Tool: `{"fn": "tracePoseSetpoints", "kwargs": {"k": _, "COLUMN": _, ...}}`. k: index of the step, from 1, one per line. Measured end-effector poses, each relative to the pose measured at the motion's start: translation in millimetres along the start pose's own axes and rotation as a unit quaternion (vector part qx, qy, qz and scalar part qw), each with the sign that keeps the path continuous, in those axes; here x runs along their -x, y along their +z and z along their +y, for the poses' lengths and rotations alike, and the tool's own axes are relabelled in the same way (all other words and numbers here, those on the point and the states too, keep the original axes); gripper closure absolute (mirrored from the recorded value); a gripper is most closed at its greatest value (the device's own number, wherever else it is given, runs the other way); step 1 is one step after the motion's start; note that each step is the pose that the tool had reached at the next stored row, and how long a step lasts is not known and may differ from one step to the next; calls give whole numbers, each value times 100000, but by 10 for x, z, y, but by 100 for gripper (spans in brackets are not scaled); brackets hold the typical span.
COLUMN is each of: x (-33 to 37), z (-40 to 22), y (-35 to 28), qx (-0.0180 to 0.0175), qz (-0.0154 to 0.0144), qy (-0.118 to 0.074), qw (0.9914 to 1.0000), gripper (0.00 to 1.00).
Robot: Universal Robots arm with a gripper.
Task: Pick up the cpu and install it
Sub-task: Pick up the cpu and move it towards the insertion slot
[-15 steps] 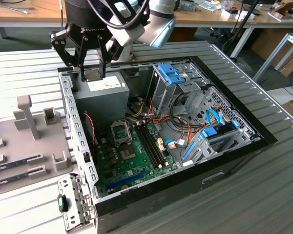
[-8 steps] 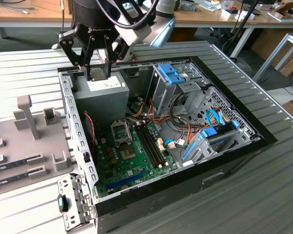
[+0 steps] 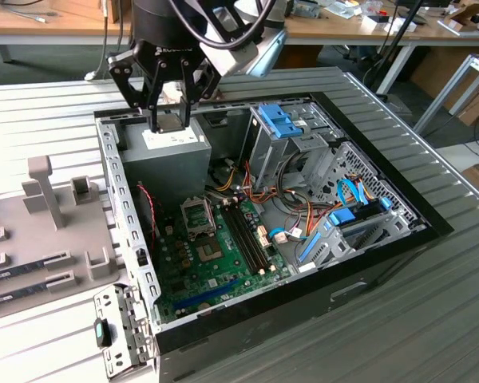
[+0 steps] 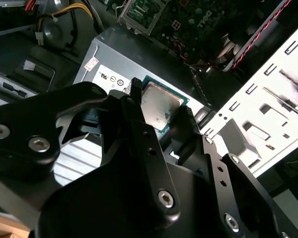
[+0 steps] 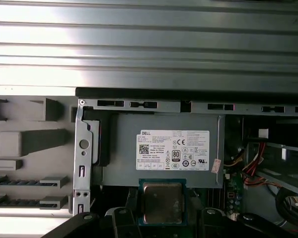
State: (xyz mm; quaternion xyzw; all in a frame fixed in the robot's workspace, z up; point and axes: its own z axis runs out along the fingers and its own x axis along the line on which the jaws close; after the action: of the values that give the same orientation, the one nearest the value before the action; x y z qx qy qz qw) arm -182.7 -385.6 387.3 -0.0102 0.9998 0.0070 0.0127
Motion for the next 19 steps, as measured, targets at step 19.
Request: {"fn": "tracePoseSetpoints", "kwargs": {"k": 19, "x": 143, "z": -20, "y": 33, "qx": -3, "qz": -3, "qy": 2, "qw": 100000, "gripper": 53}}
